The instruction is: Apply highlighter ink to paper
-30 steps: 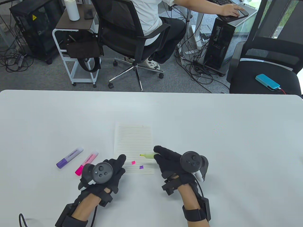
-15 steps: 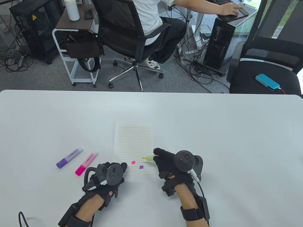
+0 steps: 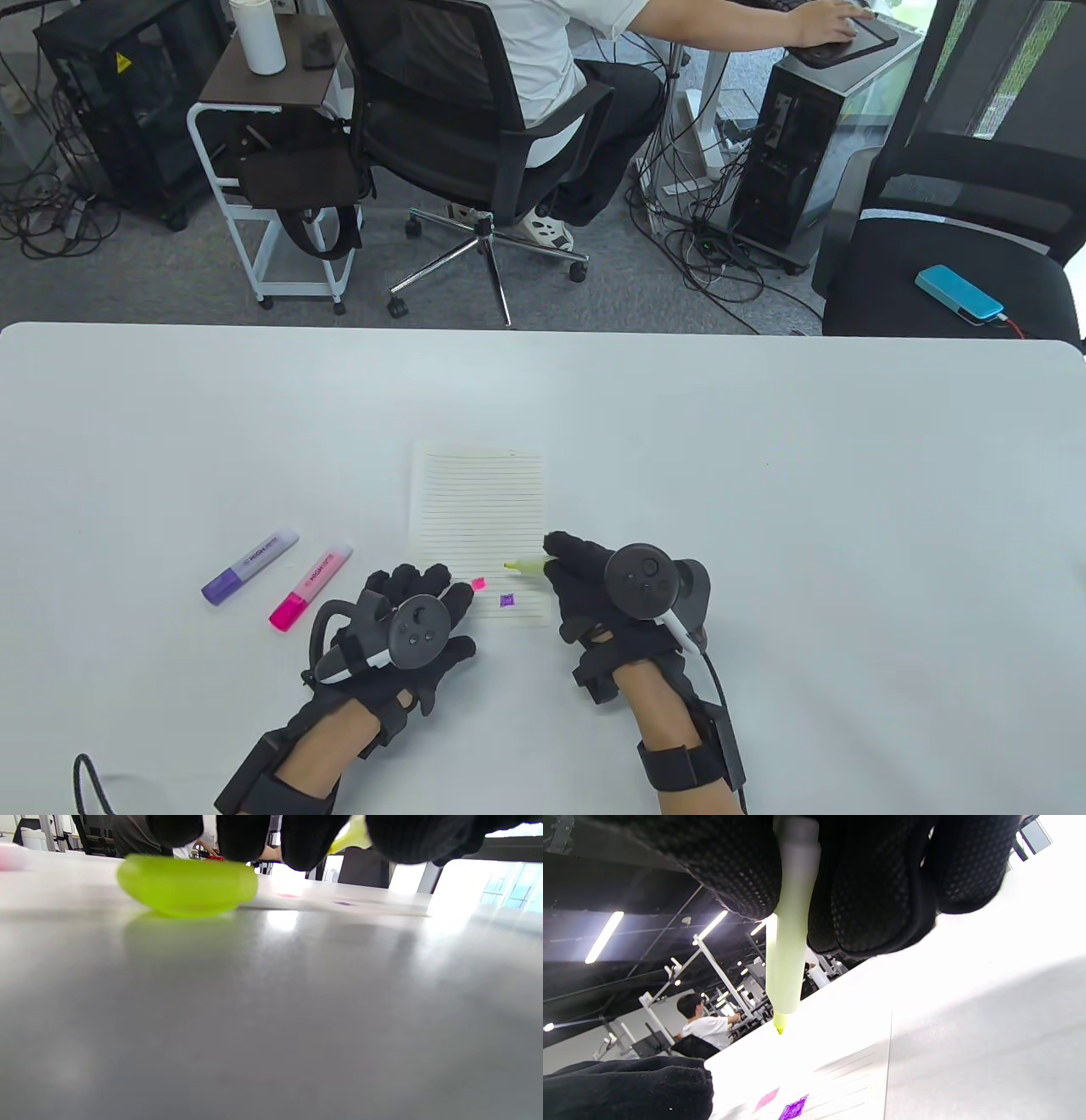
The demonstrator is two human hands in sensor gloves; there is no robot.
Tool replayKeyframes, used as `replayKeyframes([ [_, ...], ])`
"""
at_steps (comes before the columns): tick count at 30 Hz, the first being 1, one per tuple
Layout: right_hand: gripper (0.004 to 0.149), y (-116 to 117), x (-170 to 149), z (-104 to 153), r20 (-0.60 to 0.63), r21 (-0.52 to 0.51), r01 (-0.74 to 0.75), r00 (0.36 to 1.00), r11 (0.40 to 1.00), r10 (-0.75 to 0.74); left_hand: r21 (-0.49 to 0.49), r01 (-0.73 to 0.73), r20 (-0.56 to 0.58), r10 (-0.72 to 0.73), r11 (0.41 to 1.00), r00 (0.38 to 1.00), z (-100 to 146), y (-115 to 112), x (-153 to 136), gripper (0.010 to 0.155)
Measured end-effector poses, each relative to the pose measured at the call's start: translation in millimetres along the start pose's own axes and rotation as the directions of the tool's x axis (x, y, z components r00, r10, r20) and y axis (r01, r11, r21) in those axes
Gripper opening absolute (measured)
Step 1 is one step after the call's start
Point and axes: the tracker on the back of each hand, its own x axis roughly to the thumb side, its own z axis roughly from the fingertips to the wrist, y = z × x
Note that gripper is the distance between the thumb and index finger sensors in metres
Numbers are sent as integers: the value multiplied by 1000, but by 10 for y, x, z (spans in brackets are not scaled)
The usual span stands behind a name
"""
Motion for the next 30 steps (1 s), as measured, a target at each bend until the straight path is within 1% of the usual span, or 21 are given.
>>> replayKeyframes([
  [3, 40, 29, 29, -10, 13, 4, -40, 999, 999, 40, -54, 3, -7, -3, 999, 1000, -27, -34, 9, 68],
  [6, 39, 52, 41, -22, 15, 11, -47, 999, 999, 47, -99, 13, -12, -14, 995, 1000, -38, -66, 13, 69],
  [12, 39, 104, 45, -35, 18, 25, -81, 997, 996, 80, -104, 29, -13, -30, 994, 999, -38, -65, 33, 68],
  [23, 40, 192, 58, -53, 17, 34, -137, 990, 990, 137, -114, 7, -15, -9, 994, 1000, -35, -60, 29, 68],
  [30, 39, 187, 74, -60, 18, 38, -152, 988, 988, 151, -125, -13, -20, 11, 992, 1000, -35, -64, 22, 69],
])
